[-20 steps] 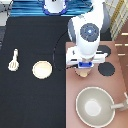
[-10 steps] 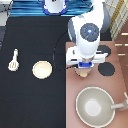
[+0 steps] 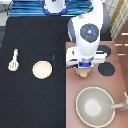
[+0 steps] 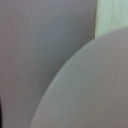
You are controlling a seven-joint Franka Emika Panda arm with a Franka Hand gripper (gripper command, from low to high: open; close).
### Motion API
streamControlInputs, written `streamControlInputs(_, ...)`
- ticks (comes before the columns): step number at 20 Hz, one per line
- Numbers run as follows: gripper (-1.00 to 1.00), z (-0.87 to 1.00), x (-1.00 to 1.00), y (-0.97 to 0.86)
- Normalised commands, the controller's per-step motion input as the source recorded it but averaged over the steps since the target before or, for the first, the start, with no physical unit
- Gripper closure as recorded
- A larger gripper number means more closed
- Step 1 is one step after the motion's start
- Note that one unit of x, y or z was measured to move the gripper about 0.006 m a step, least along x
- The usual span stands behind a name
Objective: Take the lid off the pot, put the pot on the plate, and use the tool to push the pot to the front of the table.
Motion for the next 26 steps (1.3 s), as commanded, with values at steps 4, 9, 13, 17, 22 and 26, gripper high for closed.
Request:
streamControlInputs(4, 1.0, 0.0, 0.01, -0.02)
streamControlInputs(9, 1.0, 0.35, -0.02, -0.02)
streamControlInputs(13, 1.0, 0.89, -0.42, -0.11)
streamControlInputs(17, 1.0, 0.79, -0.86, -0.1)
streamControlInputs(22, 1.0, 0.46, -0.88, -0.06)
streamControlInputs(26, 1.0, 0.13, -0.92, -0.05)
